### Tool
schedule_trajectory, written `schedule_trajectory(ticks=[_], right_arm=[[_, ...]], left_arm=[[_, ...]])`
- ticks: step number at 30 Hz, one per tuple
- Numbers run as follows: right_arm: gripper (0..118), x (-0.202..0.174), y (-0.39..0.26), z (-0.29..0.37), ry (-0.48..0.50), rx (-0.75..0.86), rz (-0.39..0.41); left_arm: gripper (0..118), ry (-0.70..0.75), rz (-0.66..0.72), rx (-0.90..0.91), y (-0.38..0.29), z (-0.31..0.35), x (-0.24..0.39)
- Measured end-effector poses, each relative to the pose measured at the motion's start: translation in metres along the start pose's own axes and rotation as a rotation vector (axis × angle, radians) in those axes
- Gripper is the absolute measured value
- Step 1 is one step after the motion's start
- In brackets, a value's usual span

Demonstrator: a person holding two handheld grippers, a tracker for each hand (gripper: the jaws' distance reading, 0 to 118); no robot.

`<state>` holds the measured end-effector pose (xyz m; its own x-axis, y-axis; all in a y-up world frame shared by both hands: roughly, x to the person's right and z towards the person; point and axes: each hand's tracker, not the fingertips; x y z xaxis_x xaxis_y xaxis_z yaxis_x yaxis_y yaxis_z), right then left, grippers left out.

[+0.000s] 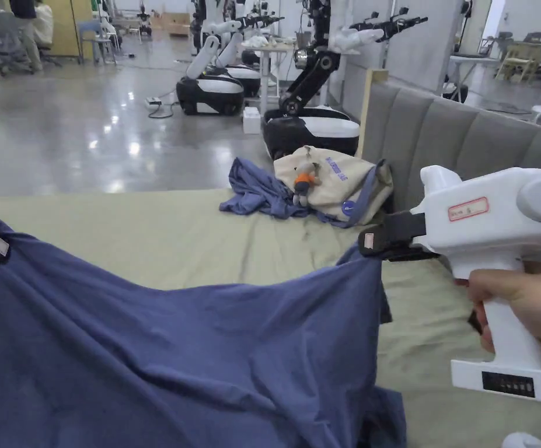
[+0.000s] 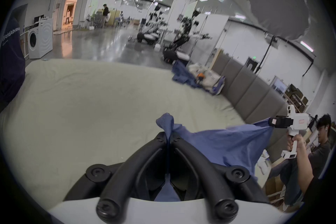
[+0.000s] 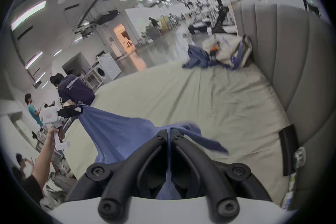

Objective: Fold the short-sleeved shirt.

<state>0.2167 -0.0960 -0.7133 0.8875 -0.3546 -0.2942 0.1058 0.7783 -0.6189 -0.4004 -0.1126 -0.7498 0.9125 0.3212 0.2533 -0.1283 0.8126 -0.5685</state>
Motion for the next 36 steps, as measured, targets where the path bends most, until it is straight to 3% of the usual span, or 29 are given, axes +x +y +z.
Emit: schedule_trajectory(ticks=[3,6,10,16,22,25,28,32,36], right_arm=[[4,-0.024,-0.015,0.053,0.034,0.06,0.051],[4,-0.042,-0.03,0.097,0.099,0.104,0.022],[4,-0.057,-0.034,0.139,0.092,0.179,0.065],[4,-0.071,0.022,0.16,0.133,0.242,0.059],[4,-0.09,0.122,0.145,0.075,0.296,0.062],[4,-0.095,0.184,0.138,-0.021,0.332,0.064],[4,-0.112,0.249,0.14,-0.057,0.364,0.082],[4,-0.145,0.32,0.15,-0.189,0.474,0.16],[4,-0.167,0.366,0.15,-0.204,0.549,0.174]], left_arm=[[3,-0.025,-0.034,0.052,-0.013,0.057,0.017],[3,-0.064,-0.033,0.107,-0.029,0.1,0.024],[3,-0.104,-0.006,0.201,-0.038,0.148,0.031],[3,-0.136,0.011,0.255,0.012,0.169,0.035],[3,-0.164,0.033,0.321,0.105,0.161,0.058],[3,-0.091,-0.01,0.377,0.163,0.159,0.075],[3,-0.049,-0.011,0.411,0.214,0.161,0.094],[3,-0.017,-0.03,0.466,0.269,0.163,0.108],[3,0.006,-0.059,0.525,0.304,0.152,0.109]])
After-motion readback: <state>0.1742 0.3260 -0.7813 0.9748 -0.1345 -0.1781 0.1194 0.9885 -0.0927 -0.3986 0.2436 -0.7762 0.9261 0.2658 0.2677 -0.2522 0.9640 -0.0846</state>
